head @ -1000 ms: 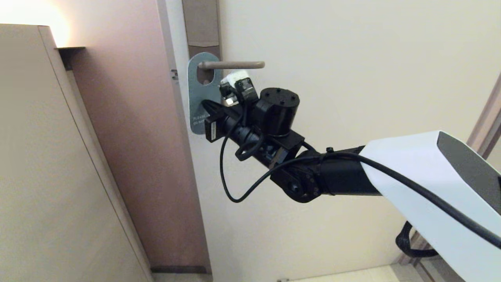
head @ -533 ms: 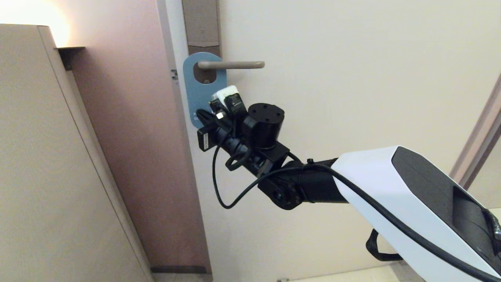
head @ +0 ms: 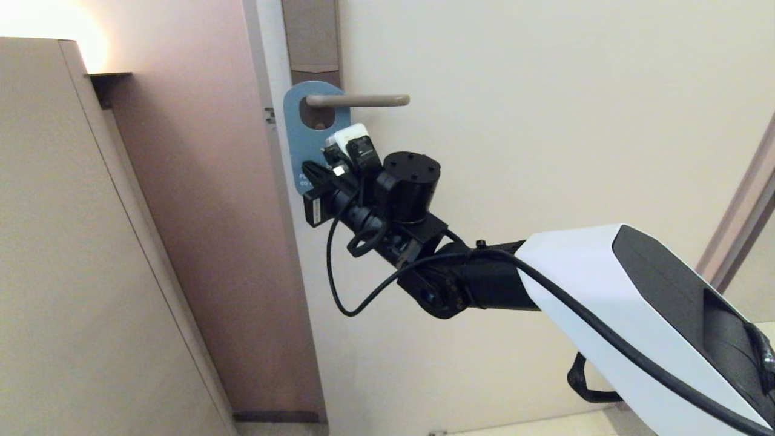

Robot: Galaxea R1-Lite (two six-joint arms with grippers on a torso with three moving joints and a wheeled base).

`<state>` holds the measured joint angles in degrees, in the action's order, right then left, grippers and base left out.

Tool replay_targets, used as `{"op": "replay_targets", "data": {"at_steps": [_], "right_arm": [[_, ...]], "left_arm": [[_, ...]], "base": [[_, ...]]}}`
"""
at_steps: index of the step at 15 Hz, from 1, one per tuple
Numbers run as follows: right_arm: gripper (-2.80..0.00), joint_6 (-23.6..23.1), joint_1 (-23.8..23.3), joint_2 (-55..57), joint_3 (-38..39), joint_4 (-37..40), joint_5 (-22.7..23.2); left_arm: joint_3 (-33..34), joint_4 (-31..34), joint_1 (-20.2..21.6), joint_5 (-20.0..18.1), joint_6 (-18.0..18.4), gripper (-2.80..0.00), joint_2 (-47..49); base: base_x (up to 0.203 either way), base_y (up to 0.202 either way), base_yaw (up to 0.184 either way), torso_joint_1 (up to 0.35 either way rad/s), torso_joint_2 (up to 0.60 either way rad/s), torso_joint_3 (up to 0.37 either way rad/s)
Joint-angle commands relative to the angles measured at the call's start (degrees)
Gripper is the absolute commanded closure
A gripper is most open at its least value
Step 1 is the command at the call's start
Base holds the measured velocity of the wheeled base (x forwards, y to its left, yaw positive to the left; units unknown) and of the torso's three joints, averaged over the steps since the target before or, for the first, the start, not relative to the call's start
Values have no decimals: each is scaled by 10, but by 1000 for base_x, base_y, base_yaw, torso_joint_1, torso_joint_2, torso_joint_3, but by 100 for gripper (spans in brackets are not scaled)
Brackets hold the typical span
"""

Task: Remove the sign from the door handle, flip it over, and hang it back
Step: Hang the sign back with the other side facing out, then take down the sign

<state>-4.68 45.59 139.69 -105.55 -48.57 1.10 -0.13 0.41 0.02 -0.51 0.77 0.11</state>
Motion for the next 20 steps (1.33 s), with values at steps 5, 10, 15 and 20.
{"op": "replay_targets", "data": {"at_steps": [5, 10, 15, 20], "right_arm": [[0, 3, 0, -102, 176, -3, 11], [0, 4, -18, -242, 361, 13, 9], [0, 0, -152, -398, 482, 54, 8], [0, 2, -322, -542, 665, 52, 12]], "left_arm": [[0, 0, 0, 0, 0, 0, 0], [0, 0, 0, 0, 0, 0, 0], [0, 0, 1, 0, 0, 0, 0], [0, 0, 1, 0, 0, 0, 0]], "base": [[0, 0, 0, 0, 0, 0], [0, 0, 0, 0, 0, 0], [0, 0, 0, 0, 0, 0], [0, 0, 0, 0, 0, 0]]}}
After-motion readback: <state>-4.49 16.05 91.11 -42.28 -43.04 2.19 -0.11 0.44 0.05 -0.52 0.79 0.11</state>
